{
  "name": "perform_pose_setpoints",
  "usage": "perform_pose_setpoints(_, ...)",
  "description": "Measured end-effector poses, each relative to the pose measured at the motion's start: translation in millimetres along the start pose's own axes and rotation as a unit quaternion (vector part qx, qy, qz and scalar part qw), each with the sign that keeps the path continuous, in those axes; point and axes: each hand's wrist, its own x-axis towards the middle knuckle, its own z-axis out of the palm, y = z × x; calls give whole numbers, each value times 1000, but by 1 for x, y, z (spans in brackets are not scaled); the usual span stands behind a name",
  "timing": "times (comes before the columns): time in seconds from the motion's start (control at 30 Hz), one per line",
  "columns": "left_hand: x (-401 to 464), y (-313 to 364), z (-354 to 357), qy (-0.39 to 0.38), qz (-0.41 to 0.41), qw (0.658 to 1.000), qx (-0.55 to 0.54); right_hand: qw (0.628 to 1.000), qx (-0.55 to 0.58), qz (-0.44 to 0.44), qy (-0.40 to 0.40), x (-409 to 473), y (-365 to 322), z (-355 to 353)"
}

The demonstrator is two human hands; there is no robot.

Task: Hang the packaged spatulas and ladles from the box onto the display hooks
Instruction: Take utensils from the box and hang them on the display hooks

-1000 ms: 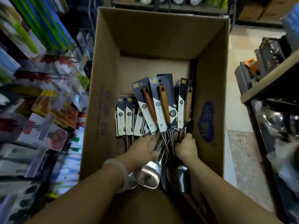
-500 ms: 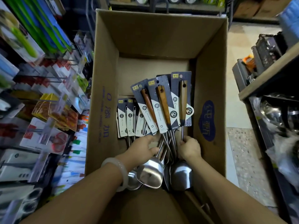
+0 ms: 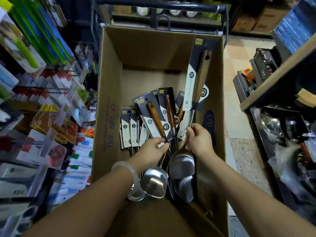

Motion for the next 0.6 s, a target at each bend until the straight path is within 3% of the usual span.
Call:
perform_pose_setpoints(0.2, 2, 25, -6, 45, 41, 980, -188, 994, -9, -37, -106, -28, -11, 16)
perform_pose_setpoints(0.37, 7, 16, -14, 114, -24, 946, -303, 988, 10, -63, -138, -40, -21, 42)
perform_pose_setpoints(0.47, 7, 7, -23, 71, -59, 948, -305, 982, 7, -57, -180, -41, -19, 55)
perform_pose_setpoints(0.6, 3, -13, -21, 7, -117, 952, -283, 983, 50, -47, -171, -40, -19, 66)
